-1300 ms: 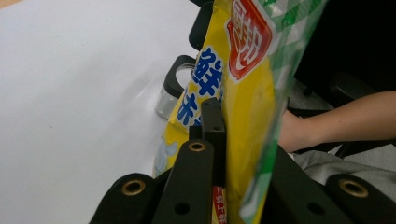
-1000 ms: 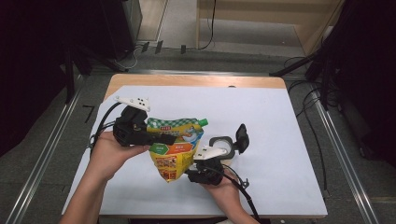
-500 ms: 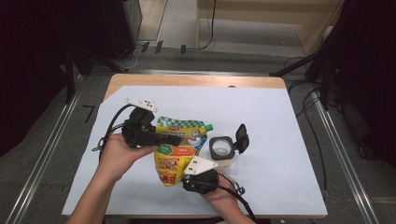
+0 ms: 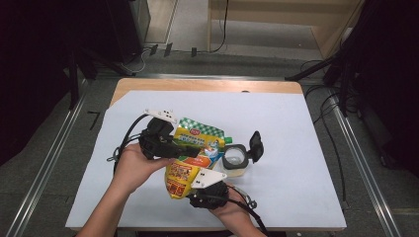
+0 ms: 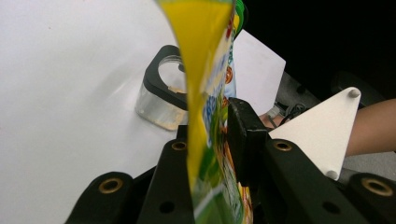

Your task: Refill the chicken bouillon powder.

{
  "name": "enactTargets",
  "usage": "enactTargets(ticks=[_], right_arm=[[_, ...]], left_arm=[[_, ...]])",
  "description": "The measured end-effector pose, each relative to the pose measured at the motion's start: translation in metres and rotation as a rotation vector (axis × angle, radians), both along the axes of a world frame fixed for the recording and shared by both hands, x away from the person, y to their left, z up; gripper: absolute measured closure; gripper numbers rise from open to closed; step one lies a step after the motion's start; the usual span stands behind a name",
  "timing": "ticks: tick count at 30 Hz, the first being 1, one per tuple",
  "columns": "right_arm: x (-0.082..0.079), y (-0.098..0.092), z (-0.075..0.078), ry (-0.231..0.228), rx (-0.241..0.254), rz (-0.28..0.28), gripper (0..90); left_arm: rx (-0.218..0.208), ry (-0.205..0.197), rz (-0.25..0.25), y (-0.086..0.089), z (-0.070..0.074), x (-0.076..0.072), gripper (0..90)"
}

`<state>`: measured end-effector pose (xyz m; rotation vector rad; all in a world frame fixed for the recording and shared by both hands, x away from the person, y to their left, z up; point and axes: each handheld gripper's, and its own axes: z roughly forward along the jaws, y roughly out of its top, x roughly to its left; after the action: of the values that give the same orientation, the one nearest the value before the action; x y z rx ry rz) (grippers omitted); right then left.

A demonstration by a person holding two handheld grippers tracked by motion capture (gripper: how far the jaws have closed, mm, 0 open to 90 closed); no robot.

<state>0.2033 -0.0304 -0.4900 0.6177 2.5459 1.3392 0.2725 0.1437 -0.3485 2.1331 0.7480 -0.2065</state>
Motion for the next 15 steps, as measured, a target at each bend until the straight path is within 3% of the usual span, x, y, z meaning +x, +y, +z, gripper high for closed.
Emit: enactTargets(ticks=[9, 15], right_arm=[[0.001, 0.000, 0.001, 0.046, 0.015, 0.021, 54.6], [0.001, -0.001, 0.003, 0.093, 0.033, 0.027, 54.1]], left_arm=[[0.004, -0.018, -0.018, -0.004, -0.007, 0.001, 80.1], [-0.004, 0.004, 0.002, -0.005, -0.015, 0.005, 76.4]])
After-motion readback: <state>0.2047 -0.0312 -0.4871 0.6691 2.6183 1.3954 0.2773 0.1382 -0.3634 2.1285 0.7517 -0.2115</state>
